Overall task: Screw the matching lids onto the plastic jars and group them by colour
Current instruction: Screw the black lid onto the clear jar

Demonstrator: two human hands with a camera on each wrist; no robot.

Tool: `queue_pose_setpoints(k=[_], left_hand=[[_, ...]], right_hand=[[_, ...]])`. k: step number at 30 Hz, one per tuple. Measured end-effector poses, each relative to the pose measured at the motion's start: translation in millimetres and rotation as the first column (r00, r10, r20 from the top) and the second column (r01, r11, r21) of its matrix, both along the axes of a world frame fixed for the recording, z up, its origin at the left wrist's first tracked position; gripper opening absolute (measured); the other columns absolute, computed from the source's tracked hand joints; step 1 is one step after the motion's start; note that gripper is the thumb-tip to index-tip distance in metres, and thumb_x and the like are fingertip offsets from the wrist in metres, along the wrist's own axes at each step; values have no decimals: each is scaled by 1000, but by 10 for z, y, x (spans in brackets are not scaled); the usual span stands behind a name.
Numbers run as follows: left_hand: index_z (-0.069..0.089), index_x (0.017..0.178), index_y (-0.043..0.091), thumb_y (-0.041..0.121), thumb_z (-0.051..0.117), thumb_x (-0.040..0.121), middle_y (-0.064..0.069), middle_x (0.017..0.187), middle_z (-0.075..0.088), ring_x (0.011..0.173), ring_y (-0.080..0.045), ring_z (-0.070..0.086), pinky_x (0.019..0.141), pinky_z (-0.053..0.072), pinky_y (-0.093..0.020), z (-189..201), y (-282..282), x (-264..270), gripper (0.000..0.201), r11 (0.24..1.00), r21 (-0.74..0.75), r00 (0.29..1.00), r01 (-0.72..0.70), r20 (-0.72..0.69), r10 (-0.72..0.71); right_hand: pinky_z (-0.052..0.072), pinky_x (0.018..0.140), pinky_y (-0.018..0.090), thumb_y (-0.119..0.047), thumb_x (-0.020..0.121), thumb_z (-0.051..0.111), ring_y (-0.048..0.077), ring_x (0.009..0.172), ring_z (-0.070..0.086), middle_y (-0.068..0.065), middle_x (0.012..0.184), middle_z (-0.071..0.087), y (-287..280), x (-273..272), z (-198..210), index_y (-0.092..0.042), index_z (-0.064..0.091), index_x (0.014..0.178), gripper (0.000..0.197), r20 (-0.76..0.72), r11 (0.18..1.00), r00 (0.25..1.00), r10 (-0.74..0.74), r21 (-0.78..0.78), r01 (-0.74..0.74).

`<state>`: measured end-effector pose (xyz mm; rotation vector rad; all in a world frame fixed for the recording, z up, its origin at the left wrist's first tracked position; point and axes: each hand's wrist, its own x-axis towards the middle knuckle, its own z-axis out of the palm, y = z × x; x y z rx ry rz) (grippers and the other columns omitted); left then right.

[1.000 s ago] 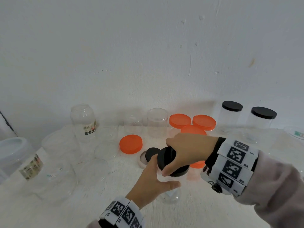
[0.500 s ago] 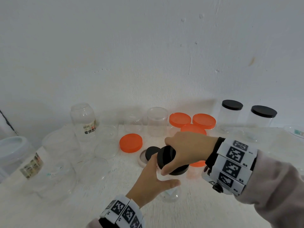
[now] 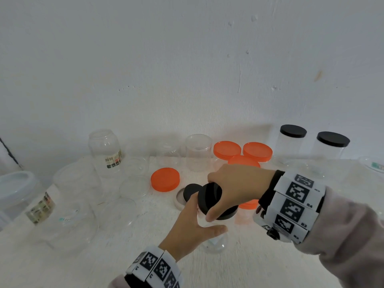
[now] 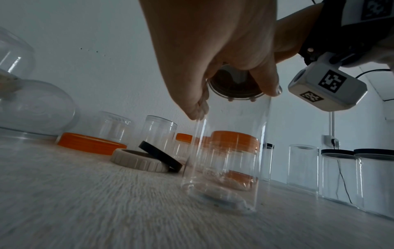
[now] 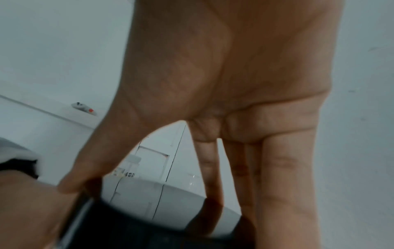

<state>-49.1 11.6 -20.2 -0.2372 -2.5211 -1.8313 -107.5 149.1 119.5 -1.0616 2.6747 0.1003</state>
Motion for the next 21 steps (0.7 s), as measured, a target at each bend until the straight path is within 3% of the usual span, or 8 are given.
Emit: queue_pose_setpoints(k=[2,5,7,12,15,17,19,21], left_hand=[[36,125,52,50,82,64,28,124,53,117,9,48,96,41,-19,-4,-5,-2,77,1000,0,1000,0,-3,0],[34,123,55,53,80,62,34,123,50,118,13,45,94,39,-14,4,-1,2,76,1000,-8,1000,-11,-10,11],[33,125,53,54,80,62,33,124,50,120,12,45,96,39,-15,4,1,1,78,1000,-11,1000,-14,-17,13],[33,124,54,53,80,62,30,126,50,120,11,45,97,39,-15,6,2,6,78,1000,-6,1000,-11,-15,11],[34,123,55,50,81,64,31,123,52,117,10,47,93,41,-15,7,-4,11,75,1000,-3,1000,-1,-12,1],[35,124,54,50,81,65,32,123,52,116,11,47,90,40,-14,5,-6,10,75,1000,0,1000,3,-14,-3],[35,124,54,51,81,64,33,122,52,117,12,47,90,40,-14,5,-5,10,76,1000,6,1000,-1,-16,1],[35,122,57,51,81,63,36,122,50,118,13,46,91,40,-11,18,-2,14,75,1000,5,1000,-5,-23,5]], right_hand=[[43,62,25,-70,66,70,14,77,54,1,97,61,-12,-5,11,-17,57,107,69,34,1000,999,-21,16,21],[48,85,31,-49,71,78,15,105,50,-4,120,46,-5,-12,85,-32,40,139,79,178,998,984,18,58,-29],[46,93,33,-39,72,80,14,111,44,-6,123,41,-1,-19,106,-42,33,143,85,210,996,975,69,41,-80],[41,79,23,-57,67,77,7,100,42,-14,104,43,11,-54,62,-39,45,136,78,117,996,989,85,-19,-84],[51,74,29,-72,65,68,13,88,54,-11,94,50,-17,-26,-18,-27,57,114,67,22,999,999,26,-29,-25],[51,73,30,-76,66,64,15,85,56,-6,93,52,-30,-19,-56,-23,57,109,69,-11,1000,1000,-2,-21,2],[50,75,29,-71,68,67,16,89,56,-5,99,51,-19,-28,-26,-24,54,117,69,50,1000,999,-10,-3,10],[50,84,31,-56,70,75,16,102,52,-7,112,45,12,-39,42,-36,41,135,76,180,999,983,23,41,-30]])
